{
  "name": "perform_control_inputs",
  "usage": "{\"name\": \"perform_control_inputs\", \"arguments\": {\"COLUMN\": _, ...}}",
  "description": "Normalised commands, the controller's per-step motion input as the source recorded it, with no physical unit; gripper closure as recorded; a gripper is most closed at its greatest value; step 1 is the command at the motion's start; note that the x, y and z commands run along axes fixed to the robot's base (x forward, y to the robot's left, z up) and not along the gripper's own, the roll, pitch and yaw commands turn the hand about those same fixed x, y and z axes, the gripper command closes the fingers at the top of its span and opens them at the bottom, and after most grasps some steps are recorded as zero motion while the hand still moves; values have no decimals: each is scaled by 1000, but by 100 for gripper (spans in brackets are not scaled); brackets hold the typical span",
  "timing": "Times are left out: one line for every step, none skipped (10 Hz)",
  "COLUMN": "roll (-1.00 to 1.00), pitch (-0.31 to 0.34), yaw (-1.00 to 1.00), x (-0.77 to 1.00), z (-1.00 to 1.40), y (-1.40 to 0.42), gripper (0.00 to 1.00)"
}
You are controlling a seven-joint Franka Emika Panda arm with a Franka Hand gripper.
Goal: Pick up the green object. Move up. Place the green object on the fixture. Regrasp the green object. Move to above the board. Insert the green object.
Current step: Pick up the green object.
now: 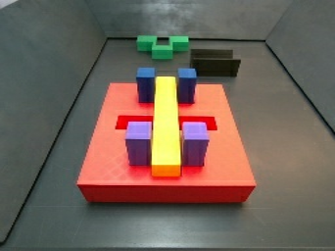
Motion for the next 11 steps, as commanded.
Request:
{"name": "perform_control_inputs", "arguments": {"roll": -100, "pitch": 0, "yaw": 0, "x": 0, "z": -86, "y": 0, "gripper": 0}}
{"name": "perform_control_inputs", "arguments": {"roll": -343, "pitch": -21, "yaw": 0, "x": 3, "z": 0, "y": 191, "gripper": 0}}
{"name": "perform_control_inputs", "arguments": {"roll": -316, "pitch": -26, "yaw": 0, "x": 0, "z": -9, "y": 137, "gripper": 0}}
{"name": "perform_control_inputs", "arguments": {"roll": -150, "pitch": -23, "yaw": 0, "x": 0, "z": -240, "y": 0, "gripper": 0}}
{"name": "perform_control_inputs", "arguments": {"roll": 0, "pitch": -39, "yaw": 0, "x": 89, "z": -586, "y": -29, "gripper": 0}}
{"name": "perform_control_inputs", "arguments": {"roll": 0, "pitch": -73, "yaw": 0, "x": 177, "z": -709, "y": -34, "gripper": 0}}
{"name": "perform_control_inputs", "arguments": {"roll": 11, "pitch": -64, "yaw": 0, "x": 280, "z": -694, "y": 0, "gripper": 0}}
{"name": "perform_control_inputs", "arguments": {"roll": 84, "pitch": 0, "yaw": 0, "x": 380, "z": -543, "y": 54, "gripper": 0}}
{"name": "perform_control_inputs", "arguments": {"roll": 114, "pitch": 0, "yaw": 0, "x": 354, "z": -554, "y": 91, "gripper": 0}}
{"name": "perform_control_inputs", "arguments": {"roll": 70, "pitch": -21, "yaw": 0, "x": 271, "z": -746, "y": 6, "gripper": 0}}
{"name": "perform_control_inputs", "arguments": {"roll": 14, "pitch": -49, "yaw": 0, "x": 246, "z": -797, "y": 0, "gripper": 0}}
